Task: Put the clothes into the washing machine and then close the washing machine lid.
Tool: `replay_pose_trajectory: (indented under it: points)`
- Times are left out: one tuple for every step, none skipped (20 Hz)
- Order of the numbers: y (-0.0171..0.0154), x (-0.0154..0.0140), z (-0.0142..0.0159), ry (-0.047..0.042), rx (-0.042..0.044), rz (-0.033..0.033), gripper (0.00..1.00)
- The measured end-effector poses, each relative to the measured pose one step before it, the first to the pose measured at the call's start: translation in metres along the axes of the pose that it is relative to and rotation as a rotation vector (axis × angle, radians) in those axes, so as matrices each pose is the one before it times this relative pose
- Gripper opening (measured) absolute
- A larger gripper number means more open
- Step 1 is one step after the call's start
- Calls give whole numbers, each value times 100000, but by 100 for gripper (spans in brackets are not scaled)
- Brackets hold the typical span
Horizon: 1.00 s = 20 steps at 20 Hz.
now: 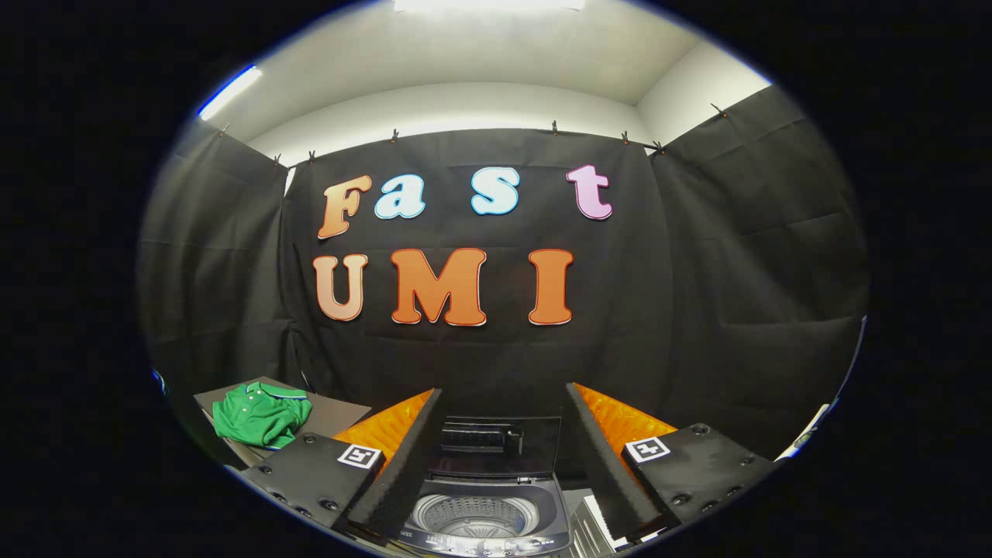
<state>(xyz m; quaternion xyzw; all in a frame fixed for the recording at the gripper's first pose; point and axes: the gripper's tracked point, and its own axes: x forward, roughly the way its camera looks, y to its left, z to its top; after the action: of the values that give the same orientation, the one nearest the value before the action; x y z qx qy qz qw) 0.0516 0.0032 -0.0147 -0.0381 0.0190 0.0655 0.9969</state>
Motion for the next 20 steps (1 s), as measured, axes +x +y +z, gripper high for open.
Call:
replay_pose_trajectory:
  points:
    - [74,-103,-29,-104,372,-168,99]
    - [31,34,58,40,317,-249,99]
    - [36,-55,-108,240,90,-345,99]
    - [22,-171,-73,36,-4,-261,99]
    - [28,-118,45,-10,-220,-162,99]
    - [32,-44,97,-5,-312,-373,99]
    - [73,-3,45,-203,-440,-148,99]
    - [358,3,157,-220,-195,-28,99]
    - [438,86,117,-92,375,411,99]
    - [782,333,159,-310,1272,742,99]
    - [1186,416,202,58,2199,1705,99]
    - [1889,696,165,50,2299,3637,99]
    - [2111,1045,193,-110,2281,3694,99]
    - [2356,1160,116,202,1727,4343,99]
    - [2667,1353,142,325,1096,5374,99]
    - [2961,1402,-130,565,579,5501,98]
    - [3031,1505,-388,1105,-164,5648,98]
    - [3302,1498,-789,2088,-501,5676,98]
    - [2771,1541,-754,2682,-218,4826,98]
    - [3031,1707,-865,2953,150,4735,98]
